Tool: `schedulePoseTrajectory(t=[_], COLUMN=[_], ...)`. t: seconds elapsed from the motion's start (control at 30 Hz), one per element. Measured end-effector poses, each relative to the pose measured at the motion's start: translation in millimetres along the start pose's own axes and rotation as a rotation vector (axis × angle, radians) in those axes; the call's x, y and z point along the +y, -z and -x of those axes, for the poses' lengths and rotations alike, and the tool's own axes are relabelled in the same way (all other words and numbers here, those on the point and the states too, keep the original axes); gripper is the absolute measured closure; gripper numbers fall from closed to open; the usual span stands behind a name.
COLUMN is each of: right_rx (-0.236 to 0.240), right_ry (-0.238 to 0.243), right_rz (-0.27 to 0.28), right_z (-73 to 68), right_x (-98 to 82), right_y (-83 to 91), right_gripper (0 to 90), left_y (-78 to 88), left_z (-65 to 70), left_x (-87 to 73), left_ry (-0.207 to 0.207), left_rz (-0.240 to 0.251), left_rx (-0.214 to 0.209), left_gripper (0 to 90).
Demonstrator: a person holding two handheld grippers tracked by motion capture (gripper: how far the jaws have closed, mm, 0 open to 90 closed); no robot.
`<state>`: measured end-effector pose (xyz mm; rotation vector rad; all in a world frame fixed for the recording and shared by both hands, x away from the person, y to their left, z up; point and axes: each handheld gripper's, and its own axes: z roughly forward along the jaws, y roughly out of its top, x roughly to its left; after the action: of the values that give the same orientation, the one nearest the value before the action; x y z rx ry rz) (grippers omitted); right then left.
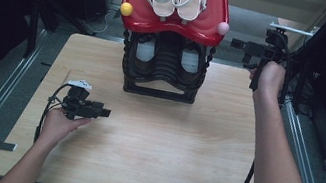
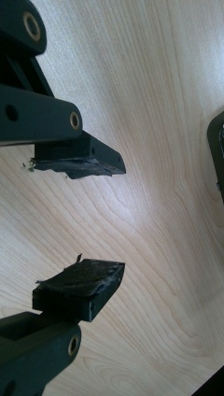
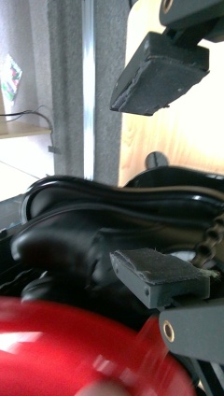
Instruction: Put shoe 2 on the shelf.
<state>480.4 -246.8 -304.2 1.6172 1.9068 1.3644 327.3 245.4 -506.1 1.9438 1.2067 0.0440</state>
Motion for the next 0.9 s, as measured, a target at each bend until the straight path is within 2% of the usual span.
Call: schedulePoseTrajectory(t=[0.17, 0.3, 0.4, 0.53, 0.67, 0.9], right_rx=[0.005, 0.015, 0.021, 0.023, 0.016, 0.054], right_ry=[-0.011, 0.0, 0.025, 0.019, 0.048, 0.054], right_rz=[-0.016, -0.033, -0.056, -0.057, -0.066, -0.078], right_z=[9.5, 12.3, 10.8, 10.7, 6.7, 0.1], right_x=[-16.5, -32.4, -43.5, -57.0, -69.3, -95.0], right_y=[-4.4, -8.9, -11.2, -11.2, -9.4, -9.3], right_gripper=[23.5, 23.5, 23.5, 23.5, 23.5, 23.5], left_y=[-1.7, -2.1, -2.1, -2.3, -2.1, -3.7], left_z=[0.3, 0.2, 0.0, 0.2, 0.3, 0.8], left_x=[-0.2, -0.2, -0.2, -0.3, -0.3, -0.3], left_ry=[-0.002, -0.005, -0.007, -0.007, -0.005, -0.01], left_rz=[0.0, -0.004, -0.005, -0.007, -0.008, -0.015], left_rx=[0.004, 0.0, 0.0, 0.0, -0.001, -0.01], left_gripper=[46.5, 46.4, 46.5, 46.5, 46.5, 46.4])
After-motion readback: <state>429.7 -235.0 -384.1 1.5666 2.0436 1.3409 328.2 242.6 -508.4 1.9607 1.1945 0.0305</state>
